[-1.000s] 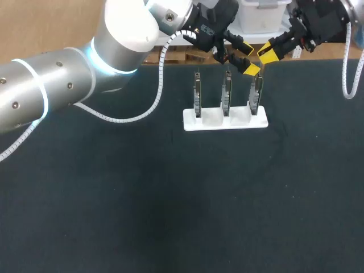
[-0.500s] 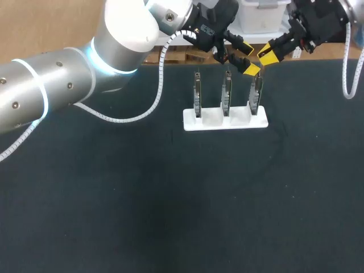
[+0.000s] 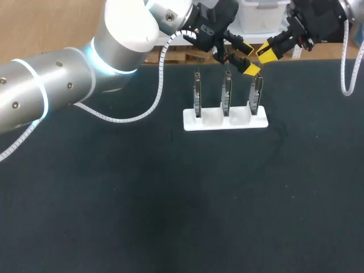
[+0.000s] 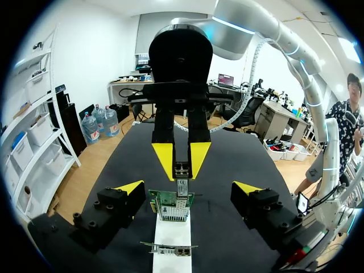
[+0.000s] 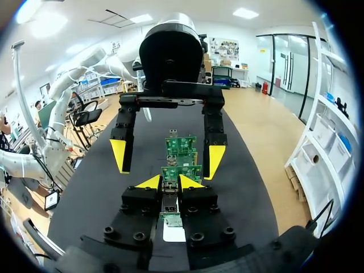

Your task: Pick up the optical module with the left hand, and insert it into the network port with the right hand.

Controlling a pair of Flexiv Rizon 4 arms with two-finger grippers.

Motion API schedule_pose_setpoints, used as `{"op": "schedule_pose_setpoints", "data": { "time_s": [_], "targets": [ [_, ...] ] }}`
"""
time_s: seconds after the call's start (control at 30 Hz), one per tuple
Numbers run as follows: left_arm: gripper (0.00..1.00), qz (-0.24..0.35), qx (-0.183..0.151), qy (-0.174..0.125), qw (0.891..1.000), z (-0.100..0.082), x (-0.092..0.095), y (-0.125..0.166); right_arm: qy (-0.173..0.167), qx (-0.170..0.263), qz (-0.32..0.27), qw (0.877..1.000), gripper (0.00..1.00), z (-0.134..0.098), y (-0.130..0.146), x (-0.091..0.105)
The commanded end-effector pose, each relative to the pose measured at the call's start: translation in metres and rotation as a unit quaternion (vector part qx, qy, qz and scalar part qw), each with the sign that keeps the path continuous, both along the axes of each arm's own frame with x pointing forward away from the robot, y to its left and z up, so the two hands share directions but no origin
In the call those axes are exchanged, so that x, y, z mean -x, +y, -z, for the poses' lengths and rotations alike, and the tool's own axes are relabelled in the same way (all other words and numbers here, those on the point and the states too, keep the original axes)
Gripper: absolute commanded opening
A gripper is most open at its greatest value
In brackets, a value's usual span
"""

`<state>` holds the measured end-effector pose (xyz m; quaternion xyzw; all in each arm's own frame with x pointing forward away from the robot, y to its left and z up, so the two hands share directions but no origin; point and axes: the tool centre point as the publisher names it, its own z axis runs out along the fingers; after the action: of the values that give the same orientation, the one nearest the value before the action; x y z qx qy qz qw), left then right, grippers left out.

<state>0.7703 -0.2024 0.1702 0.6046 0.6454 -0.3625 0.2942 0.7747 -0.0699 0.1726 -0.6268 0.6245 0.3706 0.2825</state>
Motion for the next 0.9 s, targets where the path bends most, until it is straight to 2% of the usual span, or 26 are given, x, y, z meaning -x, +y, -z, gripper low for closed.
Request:
{"op": "schedule_pose_setpoints", "data": {
  "time_s": [0.03, 0.37, 0.9],
  "targets": [
    [1.0, 0.0, 0.0, -0.001, 1.0, 0.0001, 0.0004, 0.0003, 0.003, 0.001, -0.002, 1.0, 0.0, 0.0009, 0.0006, -0.0016],
    [1.0, 0.0, 0.0, -0.001, 1.0, 0.0001, 0.0004, 0.0003, 0.004, 0.006, -0.004, 1.0, 0.0, 0.0048, -0.0019, 0.0006],
    [1.0, 0.0, 0.0, -0.001, 1.0, 0.0001, 0.0004, 0.0003, -0.003, -0.008, 0.005, 1.0, 0.0, 0.0033, -0.0014, 0.008]
  ]
}}
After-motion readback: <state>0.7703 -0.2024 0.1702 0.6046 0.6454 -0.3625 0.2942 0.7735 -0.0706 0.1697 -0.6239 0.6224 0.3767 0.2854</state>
